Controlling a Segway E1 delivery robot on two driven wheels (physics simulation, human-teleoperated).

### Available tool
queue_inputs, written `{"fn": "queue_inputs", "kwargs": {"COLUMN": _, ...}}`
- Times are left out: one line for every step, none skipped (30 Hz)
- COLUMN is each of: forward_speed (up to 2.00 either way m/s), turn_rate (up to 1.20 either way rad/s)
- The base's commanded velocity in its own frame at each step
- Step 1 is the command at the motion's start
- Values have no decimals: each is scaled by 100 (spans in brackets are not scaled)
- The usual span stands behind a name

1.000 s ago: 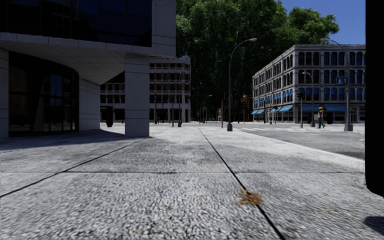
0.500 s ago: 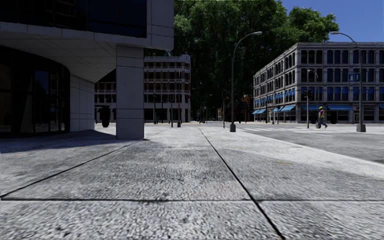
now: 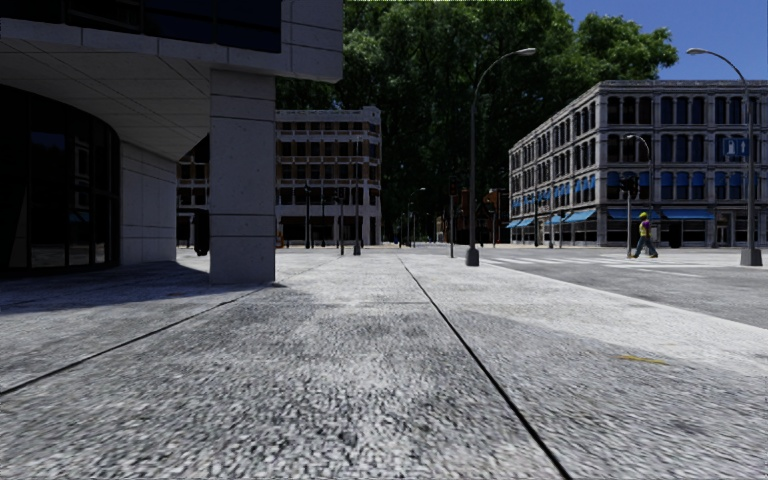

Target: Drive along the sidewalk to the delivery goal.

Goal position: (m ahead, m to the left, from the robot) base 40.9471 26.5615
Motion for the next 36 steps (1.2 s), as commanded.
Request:
{"fn": "queue_inputs", "kwargs": {"forward_speed": 200, "turn_rate": 0}}
{"fn": "queue_inputs", "kwargs": {"forward_speed": 200, "turn_rate": 0}}
{"fn": "queue_inputs", "kwargs": {"forward_speed": 200, "turn_rate": 0}}
{"fn": "queue_inputs", "kwargs": {"forward_speed": 200, "turn_rate": 0}}
{"fn": "queue_inputs", "kwargs": {"forward_speed": 200, "turn_rate": 0}}
{"fn": "queue_inputs", "kwargs": {"forward_speed": 200, "turn_rate": 0}}
{"fn": "queue_inputs", "kwargs": {"forward_speed": 200, "turn_rate": 0}}
{"fn": "queue_inputs", "kwargs": {"forward_speed": 200, "turn_rate": 0}}
{"fn": "queue_inputs", "kwargs": {"forward_speed": 200, "turn_rate": 0}}
{"fn": "queue_inputs", "kwargs": {"forward_speed": 200, "turn_rate": 0}}
{"fn": "queue_inputs", "kwargs": {"forward_speed": 200, "turn_rate": 0}}
{"fn": "queue_inputs", "kwargs": {"forward_speed": 200, "turn_rate": 0}}
{"fn": "queue_inputs", "kwargs": {"forward_speed": 200, "turn_rate": 0}}
{"fn": "queue_inputs", "kwargs": {"forward_speed": 200, "turn_rate": 0}}
{"fn": "queue_inputs", "kwargs": {"forward_speed": 200, "turn_rate": 0}}
{"fn": "queue_inputs", "kwargs": {"forward_speed": 200, "turn_rate": 0}}
{"fn": "queue_inputs", "kwargs": {"forward_speed": 200, "turn_rate": 0}}
{"fn": "queue_inputs", "kwargs": {"forward_speed": 200, "turn_rate": 0}}
{"fn": "queue_inputs", "kwargs": {"forward_speed": 200, "turn_rate": 0}}
{"fn": "queue_inputs", "kwargs": {"forward_speed": 200, "turn_rate": 0}}
{"fn": "queue_inputs", "kwargs": {"forward_speed": 200, "turn_rate": 0}}
{"fn": "queue_inputs", "kwargs": {"forward_speed": 200, "turn_rate": 0}}
{"fn": "queue_inputs", "kwargs": {"forward_speed": 200, "turn_rate": 0}}
{"fn": "queue_inputs", "kwargs": {"forward_speed": 200, "turn_rate": 0}}
{"fn": "queue_inputs", "kwargs": {"forward_speed": 200, "turn_rate": 0}}
{"fn": "queue_inputs", "kwargs": {"forward_speed": 200, "turn_rate": 0}}
{"fn": "queue_inputs", "kwargs": {"forward_speed": 200, "turn_rate": 0}}
{"fn": "queue_inputs", "kwargs": {"forward_speed": 200, "turn_rate": 0}}
{"fn": "queue_inputs", "kwargs": {"forward_speed": 200, "turn_rate": 0}}
{"fn": "queue_inputs", "kwargs": {"forward_speed": 200, "turn_rate": 0}}
{"fn": "queue_inputs", "kwargs": {"forward_speed": 200, "turn_rate": 0}}
{"fn": "queue_inputs", "kwargs": {"forward_speed": 200, "turn_rate": 0}}
{"fn": "queue_inputs", "kwargs": {"forward_speed": 200, "turn_rate": 0}}
{"fn": "queue_inputs", "kwargs": {"forward_speed": 200, "turn_rate": 0}}
{"fn": "queue_inputs", "kwargs": {"forward_speed": 200, "turn_rate": 0}}
{"fn": "queue_inputs", "kwargs": {"forward_speed": 200, "turn_rate": 0}}
